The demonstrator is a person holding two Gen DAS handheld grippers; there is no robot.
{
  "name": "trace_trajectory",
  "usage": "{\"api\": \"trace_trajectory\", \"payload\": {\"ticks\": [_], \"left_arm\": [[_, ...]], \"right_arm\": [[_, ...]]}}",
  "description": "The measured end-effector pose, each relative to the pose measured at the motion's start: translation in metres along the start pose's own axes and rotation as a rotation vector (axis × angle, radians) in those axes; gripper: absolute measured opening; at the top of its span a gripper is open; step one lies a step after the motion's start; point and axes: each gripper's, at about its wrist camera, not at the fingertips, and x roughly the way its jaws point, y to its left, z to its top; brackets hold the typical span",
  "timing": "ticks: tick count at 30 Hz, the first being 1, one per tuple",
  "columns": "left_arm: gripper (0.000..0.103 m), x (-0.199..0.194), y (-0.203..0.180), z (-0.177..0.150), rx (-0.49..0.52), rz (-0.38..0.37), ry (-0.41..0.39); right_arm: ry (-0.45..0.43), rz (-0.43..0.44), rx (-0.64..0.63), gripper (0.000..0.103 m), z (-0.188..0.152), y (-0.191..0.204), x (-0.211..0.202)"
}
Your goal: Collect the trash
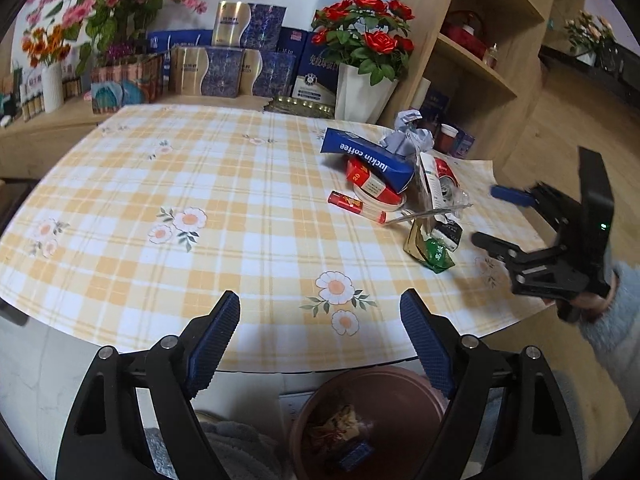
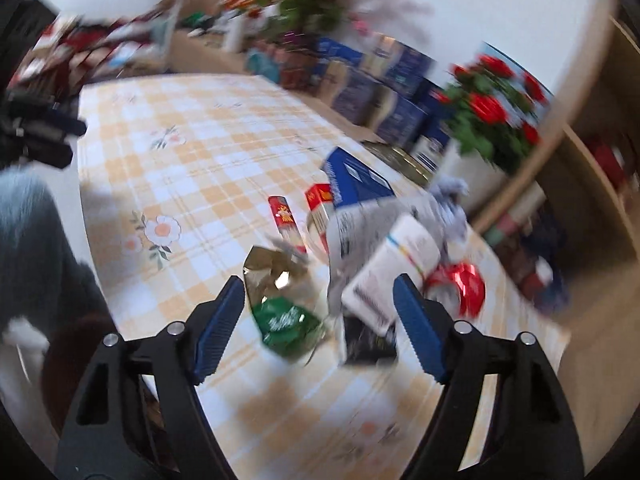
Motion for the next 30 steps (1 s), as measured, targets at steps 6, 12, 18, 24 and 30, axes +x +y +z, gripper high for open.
{"api": "trace_trajectory", "payload": {"ticks": [6, 12, 18, 24, 30], "left_arm": [[0.08, 0.021, 0.001, -0.004, -0.007, -0.022, 0.038], [0.079, 0.035, 0.002, -0.003, -0.025, -0.044, 0.059], [0.077, 0.045, -0.004, 0.003, -0.027, -0.071, 0.059], [0.072, 0.063, -0.021, 0.012, -0.048, -0.137, 0.082], [0.065, 0.094, -0.045, 0.026, -0.104, -0.23, 0.13]], "right_arm": [[0.033, 0.046, -0.173, 0.061, 0.017, 0.007, 0.029], [0.033, 0.126, -0.184, 0.017, 0.024, 0.01, 0.042], [-0.094, 0.161, 0.114, 0.008, 0.029, -0.028, 0.022], [-0.239, 0.155, 0.469, 0.008, 0.022, -0.071, -0.013], [-0.308, 0.071, 0.748, 0.008, -0.012, -0.093, -0.048]]}}
